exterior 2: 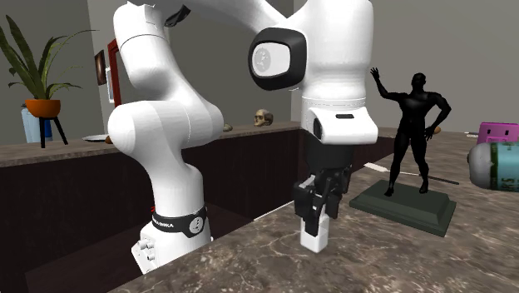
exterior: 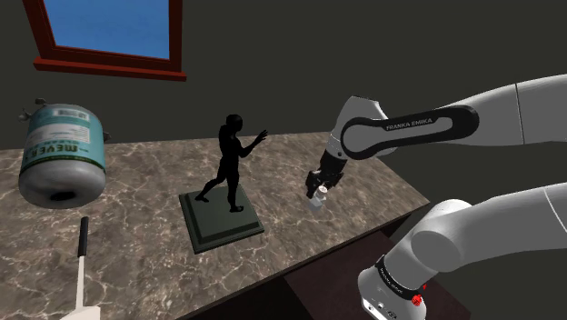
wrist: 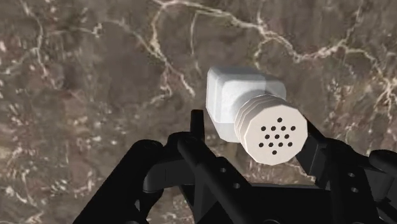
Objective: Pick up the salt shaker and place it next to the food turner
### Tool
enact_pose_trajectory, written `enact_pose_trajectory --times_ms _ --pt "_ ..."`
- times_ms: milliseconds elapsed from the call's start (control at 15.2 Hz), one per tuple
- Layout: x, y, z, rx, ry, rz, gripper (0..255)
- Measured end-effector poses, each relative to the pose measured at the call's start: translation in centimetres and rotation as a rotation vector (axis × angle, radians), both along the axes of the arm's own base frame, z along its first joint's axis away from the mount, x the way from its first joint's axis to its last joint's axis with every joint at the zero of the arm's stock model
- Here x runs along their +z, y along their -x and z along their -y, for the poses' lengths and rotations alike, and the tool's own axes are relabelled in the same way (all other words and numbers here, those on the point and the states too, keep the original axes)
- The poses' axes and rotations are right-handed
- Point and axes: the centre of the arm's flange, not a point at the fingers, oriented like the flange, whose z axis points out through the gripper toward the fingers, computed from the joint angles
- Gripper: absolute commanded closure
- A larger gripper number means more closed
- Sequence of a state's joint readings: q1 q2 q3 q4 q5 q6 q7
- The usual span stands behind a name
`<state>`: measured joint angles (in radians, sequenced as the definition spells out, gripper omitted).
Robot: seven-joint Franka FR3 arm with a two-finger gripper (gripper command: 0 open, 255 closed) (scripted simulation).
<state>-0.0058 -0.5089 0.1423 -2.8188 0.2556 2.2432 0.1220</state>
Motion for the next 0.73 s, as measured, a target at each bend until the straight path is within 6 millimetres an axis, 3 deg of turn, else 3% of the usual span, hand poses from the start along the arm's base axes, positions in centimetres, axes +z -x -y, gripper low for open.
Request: enact_pose_trajectory --times_ms 726 --pt "0.68 0.01 0.06 0.000 0.000 0.001 255"
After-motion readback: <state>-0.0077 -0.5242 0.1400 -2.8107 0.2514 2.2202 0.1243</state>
